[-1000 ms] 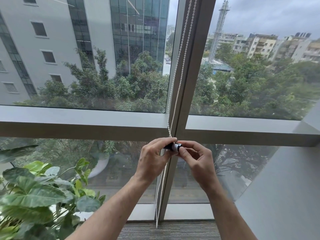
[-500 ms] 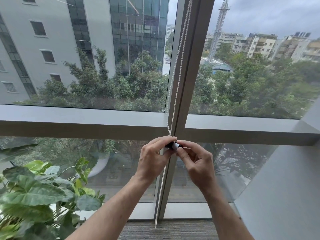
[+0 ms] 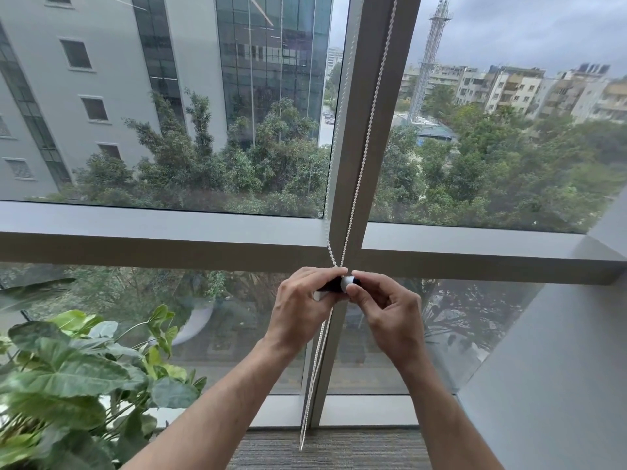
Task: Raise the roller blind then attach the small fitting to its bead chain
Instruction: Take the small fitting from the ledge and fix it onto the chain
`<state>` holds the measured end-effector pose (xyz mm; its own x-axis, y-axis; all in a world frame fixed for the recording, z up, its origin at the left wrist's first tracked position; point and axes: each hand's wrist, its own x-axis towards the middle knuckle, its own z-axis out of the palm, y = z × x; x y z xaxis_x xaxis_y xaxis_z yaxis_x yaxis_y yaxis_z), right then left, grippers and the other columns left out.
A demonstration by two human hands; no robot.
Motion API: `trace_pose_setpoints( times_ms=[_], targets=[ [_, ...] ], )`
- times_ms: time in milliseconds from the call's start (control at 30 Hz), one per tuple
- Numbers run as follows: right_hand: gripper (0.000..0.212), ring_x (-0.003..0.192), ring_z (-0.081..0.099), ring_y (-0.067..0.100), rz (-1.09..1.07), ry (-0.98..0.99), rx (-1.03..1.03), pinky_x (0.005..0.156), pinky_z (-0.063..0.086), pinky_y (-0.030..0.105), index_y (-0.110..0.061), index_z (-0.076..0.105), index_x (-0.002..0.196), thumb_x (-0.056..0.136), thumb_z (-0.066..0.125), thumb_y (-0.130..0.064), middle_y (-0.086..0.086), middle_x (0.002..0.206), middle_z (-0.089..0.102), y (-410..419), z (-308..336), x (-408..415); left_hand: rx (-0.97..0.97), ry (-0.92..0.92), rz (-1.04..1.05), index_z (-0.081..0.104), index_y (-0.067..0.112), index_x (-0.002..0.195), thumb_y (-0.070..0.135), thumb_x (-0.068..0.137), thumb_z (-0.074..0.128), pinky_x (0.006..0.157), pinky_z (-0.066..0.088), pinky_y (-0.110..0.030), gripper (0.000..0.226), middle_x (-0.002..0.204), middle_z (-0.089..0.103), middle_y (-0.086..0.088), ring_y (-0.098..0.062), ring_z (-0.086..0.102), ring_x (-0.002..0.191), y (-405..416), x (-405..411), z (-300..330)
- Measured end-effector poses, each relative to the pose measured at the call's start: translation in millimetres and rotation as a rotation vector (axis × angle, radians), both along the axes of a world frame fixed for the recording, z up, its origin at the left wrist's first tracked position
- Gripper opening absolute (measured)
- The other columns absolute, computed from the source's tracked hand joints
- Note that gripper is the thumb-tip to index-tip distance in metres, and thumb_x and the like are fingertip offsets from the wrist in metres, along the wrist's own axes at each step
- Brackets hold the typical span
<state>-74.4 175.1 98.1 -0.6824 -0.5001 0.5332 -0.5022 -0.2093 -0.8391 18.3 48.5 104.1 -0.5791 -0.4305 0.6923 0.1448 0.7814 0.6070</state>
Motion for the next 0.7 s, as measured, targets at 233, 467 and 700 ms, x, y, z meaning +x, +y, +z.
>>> trace_pose_setpoints(
  times_ms=[233, 467, 700],
  targets=[
    [0.017, 0.085, 0.077, 0.013, -0.016, -0.006, 0.066, 0.082, 0.062, 0.04, -0.04, 0.077, 0.096, 0.08, 0.077, -0.033, -0.013, 0.092, 0.079, 2, 5, -4, 0.0, -0.03, -0.009, 0.078, 0.015, 0.105, 0.017, 0.071, 0.088, 0.081, 0.044, -0.005, 0.036, 0.094, 0.078, -0.001, -0.008, 0.065, 0.084, -2, 0, 2],
    [0.019, 0.087, 0.076, 0.009, 0.01, 0.014, 0.119, 0.082, 0.061, 0.031, -0.038, 0.074, 0.099, 0.085, 0.074, -0.025, -0.015, 0.09, 0.079, 4, 14, -12, 0.081, -0.087, -0.043, 0.078, 0.028, 0.105, 0.028, 0.069, 0.089, 0.073, 0.044, -0.007, 0.038, 0.085, 0.076, 0.004, -0.013, 0.065, 0.077, -2, -3, 7],
    [0.034, 0.088, 0.075, 0.01, 0.046, 0.085, 0.158, 0.082, 0.061, 0.029, -0.027, 0.071, 0.112, 0.093, 0.067, 0.0, -0.007, 0.099, 0.078, 2, 19, -20, 0.381, -0.126, -0.282, 0.077, 0.037, 0.1, 0.038, 0.068, 0.085, 0.084, 0.06, -0.039, 0.034, 0.089, 0.079, 0.015, -0.009, 0.075, 0.089, -9, -10, 6]
  ],
)
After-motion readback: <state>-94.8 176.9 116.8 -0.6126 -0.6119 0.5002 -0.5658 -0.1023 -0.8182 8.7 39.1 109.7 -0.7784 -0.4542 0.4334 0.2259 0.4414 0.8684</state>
